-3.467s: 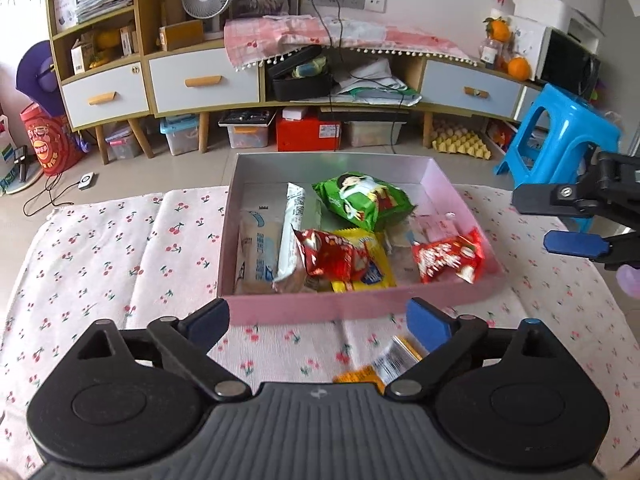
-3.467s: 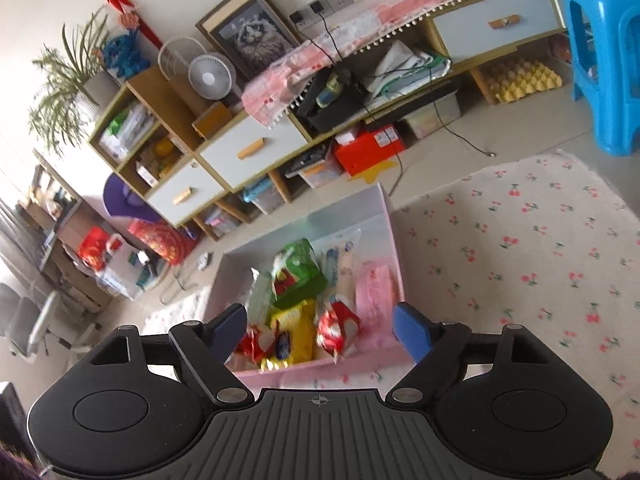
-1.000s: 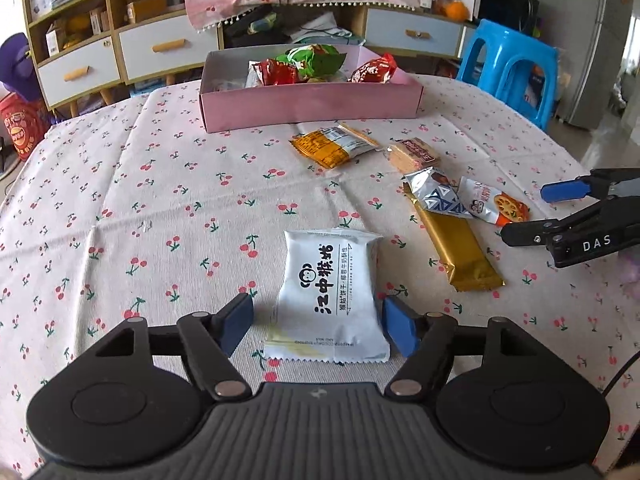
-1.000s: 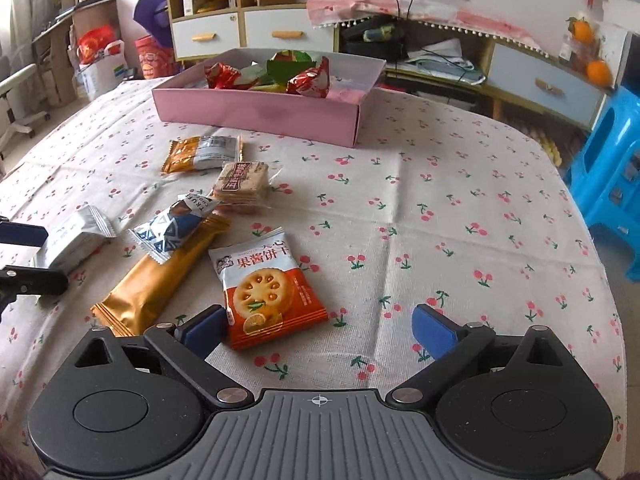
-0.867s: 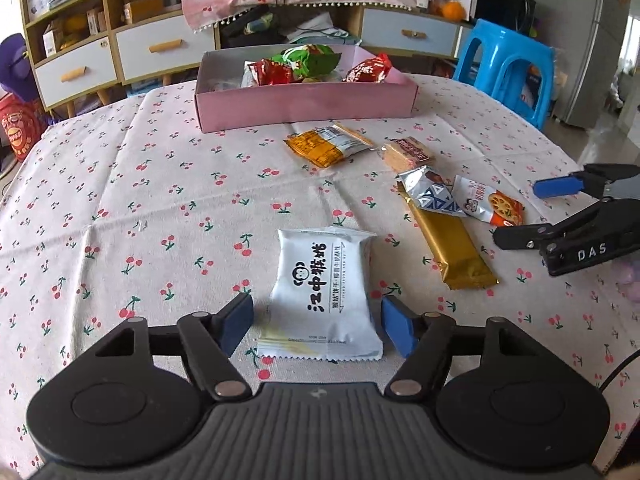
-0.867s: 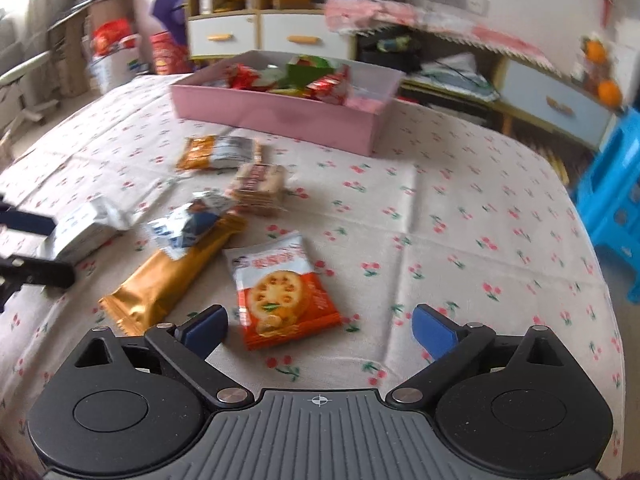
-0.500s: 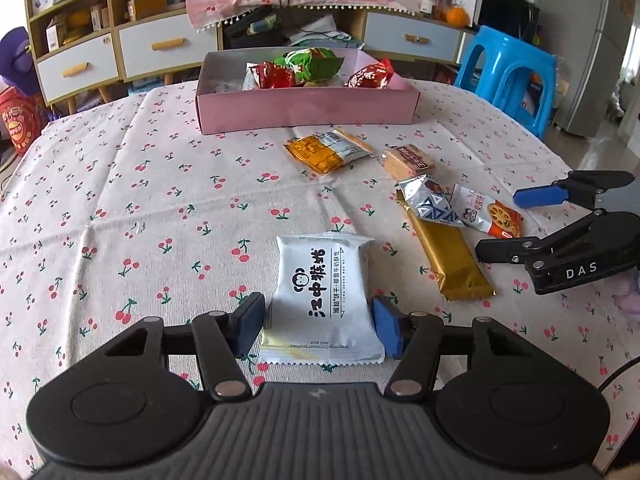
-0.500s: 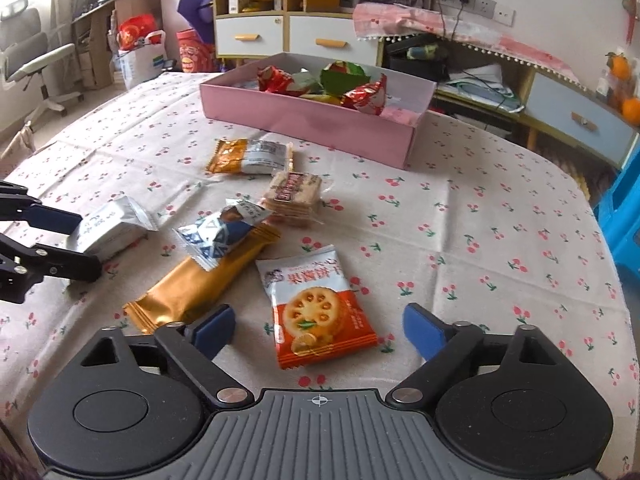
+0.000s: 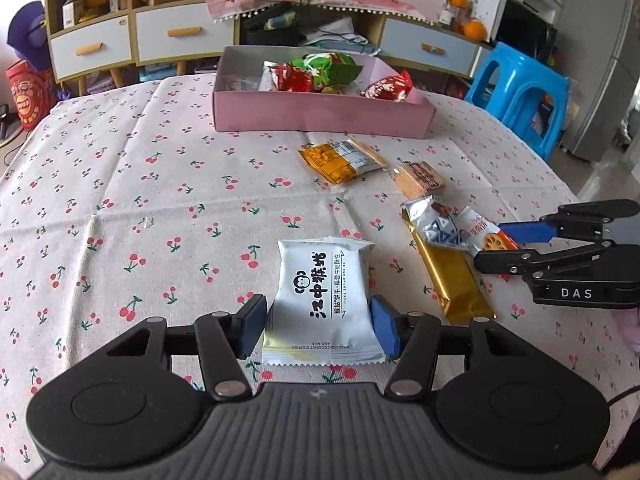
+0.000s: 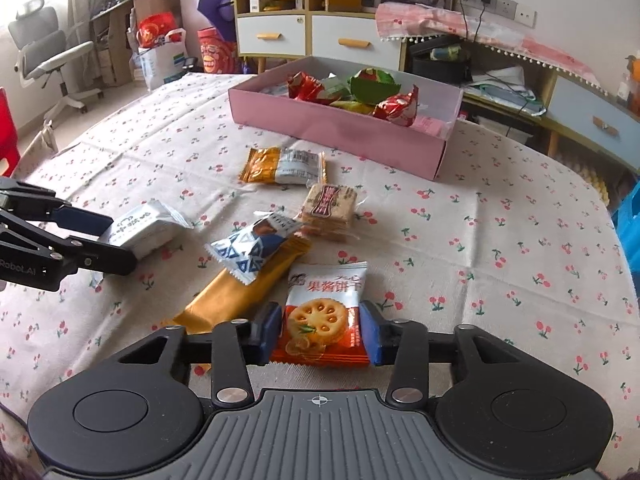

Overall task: Organize snacks
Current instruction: 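Carry both packets into the pink box and open both tools to release them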

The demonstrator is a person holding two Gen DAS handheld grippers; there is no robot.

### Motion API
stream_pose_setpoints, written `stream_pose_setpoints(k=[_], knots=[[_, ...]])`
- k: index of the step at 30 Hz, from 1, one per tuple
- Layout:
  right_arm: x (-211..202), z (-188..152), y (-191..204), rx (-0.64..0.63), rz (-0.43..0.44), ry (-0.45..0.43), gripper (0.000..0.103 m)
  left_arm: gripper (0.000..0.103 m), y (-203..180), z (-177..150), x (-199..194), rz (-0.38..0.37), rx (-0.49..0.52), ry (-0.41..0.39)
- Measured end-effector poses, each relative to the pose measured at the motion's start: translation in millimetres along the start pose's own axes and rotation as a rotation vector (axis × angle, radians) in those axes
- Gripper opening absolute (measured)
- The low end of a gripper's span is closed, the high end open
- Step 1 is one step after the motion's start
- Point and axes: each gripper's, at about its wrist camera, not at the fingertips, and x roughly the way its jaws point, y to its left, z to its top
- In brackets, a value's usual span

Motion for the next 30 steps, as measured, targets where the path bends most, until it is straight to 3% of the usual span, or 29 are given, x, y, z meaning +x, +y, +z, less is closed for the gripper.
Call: stream_pose_setpoints(k=[17,30], knots=[[-17.7,25.4,-6.3,0.064,-0.003,-0.071,0.038,0.05,3.2,21.8,-7.3,-0.007,-0.072,-0.03],[-17.2,87.6,-10.3,0.19,-0.009,-0.187,0.038,0.05,-0.3,73.2,-9.1,-0.017,-0.196,-0.142]])
